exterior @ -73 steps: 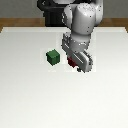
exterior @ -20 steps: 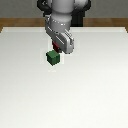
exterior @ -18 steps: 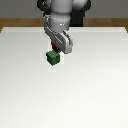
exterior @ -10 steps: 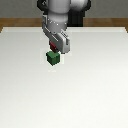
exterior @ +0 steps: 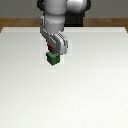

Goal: Place the red cube on top of the green cube.

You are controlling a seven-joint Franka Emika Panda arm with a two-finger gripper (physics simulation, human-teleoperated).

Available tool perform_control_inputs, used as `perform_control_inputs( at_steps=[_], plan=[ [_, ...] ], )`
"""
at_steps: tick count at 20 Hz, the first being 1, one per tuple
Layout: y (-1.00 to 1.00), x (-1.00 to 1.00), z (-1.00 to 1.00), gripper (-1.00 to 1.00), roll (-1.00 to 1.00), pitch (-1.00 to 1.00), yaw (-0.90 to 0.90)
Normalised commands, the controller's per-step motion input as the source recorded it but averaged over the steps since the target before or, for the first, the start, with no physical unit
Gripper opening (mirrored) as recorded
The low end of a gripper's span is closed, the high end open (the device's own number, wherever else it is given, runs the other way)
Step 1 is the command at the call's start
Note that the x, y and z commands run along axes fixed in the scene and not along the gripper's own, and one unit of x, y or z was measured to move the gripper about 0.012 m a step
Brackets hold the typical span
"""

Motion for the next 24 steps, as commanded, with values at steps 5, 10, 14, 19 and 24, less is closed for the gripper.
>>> perform_control_inputs(
  at_steps=[5, 10, 14, 19, 24],
  plan=[
    [0.0, 0.0, -0.2, -1.0, 0.0, 0.0, 0.0],
    [0.0, 0.0, -0.2, 1.0, 0.0, 0.0, 0.0],
    [0.0, 0.0, 0.0, 1.0, 0.0, 0.0, 0.0],
    [0.0, 0.0, 0.0, 1.0, 0.0, 0.0, 0.0],
    [0.0, 0.0, 0.0, 1.0, 0.0, 0.0, 0.0]
  ],
)
